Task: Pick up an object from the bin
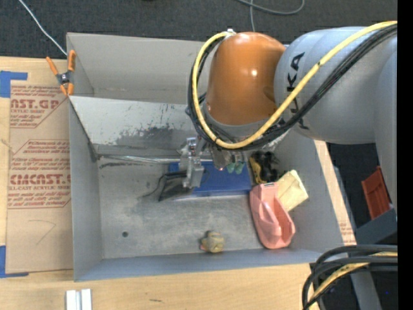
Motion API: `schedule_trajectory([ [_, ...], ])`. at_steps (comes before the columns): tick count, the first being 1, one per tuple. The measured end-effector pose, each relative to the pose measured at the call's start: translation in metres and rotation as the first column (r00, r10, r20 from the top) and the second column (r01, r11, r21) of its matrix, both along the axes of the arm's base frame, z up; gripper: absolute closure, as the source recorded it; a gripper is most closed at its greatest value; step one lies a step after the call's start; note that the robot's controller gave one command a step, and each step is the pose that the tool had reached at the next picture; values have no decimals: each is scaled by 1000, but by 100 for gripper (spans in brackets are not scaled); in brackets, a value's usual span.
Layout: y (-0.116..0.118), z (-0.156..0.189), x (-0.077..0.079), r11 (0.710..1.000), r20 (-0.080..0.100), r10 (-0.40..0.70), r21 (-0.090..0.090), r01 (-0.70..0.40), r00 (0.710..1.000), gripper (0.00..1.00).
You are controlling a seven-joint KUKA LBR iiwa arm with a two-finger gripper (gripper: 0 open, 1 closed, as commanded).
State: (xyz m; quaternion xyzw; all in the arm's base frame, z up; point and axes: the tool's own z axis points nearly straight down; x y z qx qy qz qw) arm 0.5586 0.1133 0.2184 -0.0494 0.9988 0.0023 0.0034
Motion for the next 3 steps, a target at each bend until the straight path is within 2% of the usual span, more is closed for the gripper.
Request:
schedule_trajectory([
  [1, 0, 0, 0, 1000, 0, 0, 0, 0, 1000, 100],
  [2, 11, -98, -12, 1000, 3, 2, 2, -2, 1000, 100],
  [3, -1, -60, -12, 1000, -1, 8, 0, -8, 1000, 100],
])
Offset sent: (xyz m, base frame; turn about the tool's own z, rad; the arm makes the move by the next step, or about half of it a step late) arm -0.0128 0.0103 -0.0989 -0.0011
